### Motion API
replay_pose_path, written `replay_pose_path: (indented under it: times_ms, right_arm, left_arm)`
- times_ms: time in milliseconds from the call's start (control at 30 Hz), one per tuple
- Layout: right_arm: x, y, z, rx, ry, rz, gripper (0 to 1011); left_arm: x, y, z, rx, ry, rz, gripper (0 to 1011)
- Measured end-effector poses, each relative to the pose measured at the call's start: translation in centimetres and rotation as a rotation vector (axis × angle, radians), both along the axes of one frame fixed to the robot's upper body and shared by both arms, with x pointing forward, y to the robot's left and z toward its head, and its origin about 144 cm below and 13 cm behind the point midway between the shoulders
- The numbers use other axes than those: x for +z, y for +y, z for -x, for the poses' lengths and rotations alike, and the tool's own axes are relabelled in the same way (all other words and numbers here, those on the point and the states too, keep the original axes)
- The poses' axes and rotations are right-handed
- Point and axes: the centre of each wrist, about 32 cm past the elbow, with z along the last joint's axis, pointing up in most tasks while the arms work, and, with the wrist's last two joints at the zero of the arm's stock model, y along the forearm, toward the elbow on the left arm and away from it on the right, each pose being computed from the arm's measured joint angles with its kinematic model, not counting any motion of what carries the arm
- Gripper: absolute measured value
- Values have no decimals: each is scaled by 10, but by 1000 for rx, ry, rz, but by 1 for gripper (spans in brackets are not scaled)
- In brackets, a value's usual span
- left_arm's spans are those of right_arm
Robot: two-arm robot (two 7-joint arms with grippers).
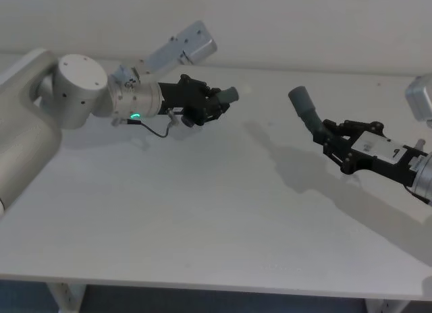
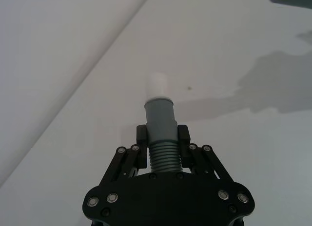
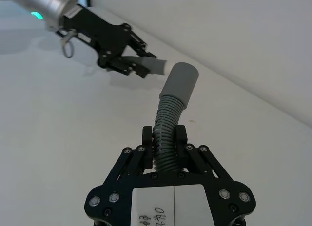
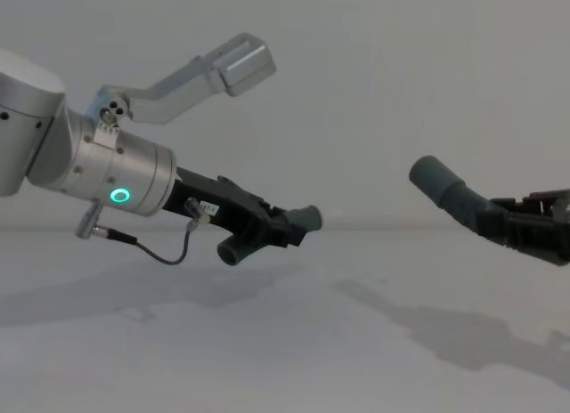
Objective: Use both hands to pick up one end of the pipe from the table, align the ends, and insert them.
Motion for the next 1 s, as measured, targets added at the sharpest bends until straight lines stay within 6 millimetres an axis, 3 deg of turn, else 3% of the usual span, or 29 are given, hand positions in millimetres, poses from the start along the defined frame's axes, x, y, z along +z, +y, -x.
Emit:
replay_pose_path:
  times_ms: [1000]
  right_arm:
    - [22, -38, -40, 500, 8, 87, 263]
  left_arm:
    - [28, 27, -20, -415, 49, -42, 358]
